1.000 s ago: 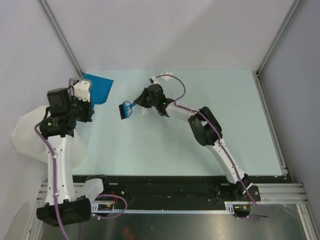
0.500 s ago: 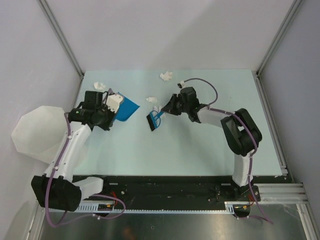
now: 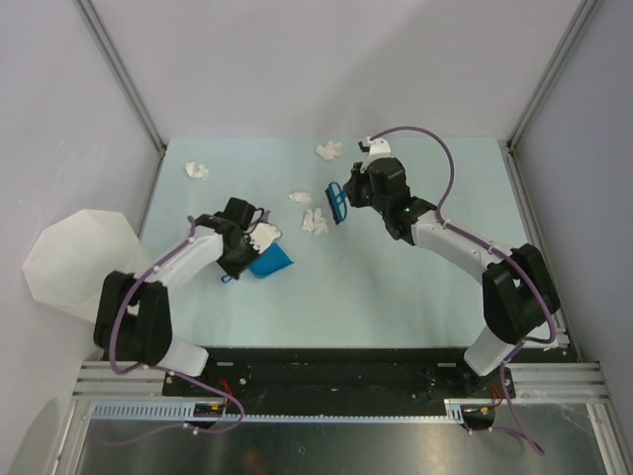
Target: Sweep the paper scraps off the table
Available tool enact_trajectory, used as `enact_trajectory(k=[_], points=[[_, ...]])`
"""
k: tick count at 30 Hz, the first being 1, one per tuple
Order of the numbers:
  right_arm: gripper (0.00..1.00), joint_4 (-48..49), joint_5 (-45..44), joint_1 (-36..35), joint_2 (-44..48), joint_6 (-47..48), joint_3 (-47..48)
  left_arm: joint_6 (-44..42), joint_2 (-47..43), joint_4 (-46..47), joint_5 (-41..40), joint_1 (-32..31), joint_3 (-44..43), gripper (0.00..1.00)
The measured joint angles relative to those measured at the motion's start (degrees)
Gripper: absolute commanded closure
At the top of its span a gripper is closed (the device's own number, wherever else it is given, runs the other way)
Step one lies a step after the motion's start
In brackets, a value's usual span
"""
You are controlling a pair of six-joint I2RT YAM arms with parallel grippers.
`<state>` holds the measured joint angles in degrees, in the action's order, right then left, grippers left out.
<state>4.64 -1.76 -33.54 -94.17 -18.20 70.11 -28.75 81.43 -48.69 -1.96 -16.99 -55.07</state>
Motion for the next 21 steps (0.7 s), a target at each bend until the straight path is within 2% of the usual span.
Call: enact_trajectory(k=[5,11,16,21], points=[[1.0,-0.4,-11.8,-1.6,-5.5,11.8,2.9,-0.9,8.1,2.5,-2.8,-3.3,-1.5,1.0],[1.0,-3.8,-17.7,-5.5,-19.0,20.5,12.7,-1.8,16.5,4.8,-4.1,-4.1,-7.0,1.0],[1.0,-8.8,-15.3,-8.7,-24.9,23.0,22.4,-2.6,18.9,5.6,-4.1,-4.1,-9.9,1.0],[1.0,-12.4,-3.8,-10.2,-25.3,17.4,25.9,-3.1,21.1,6.0,-3.7,-4.1,-11.4,1.0]])
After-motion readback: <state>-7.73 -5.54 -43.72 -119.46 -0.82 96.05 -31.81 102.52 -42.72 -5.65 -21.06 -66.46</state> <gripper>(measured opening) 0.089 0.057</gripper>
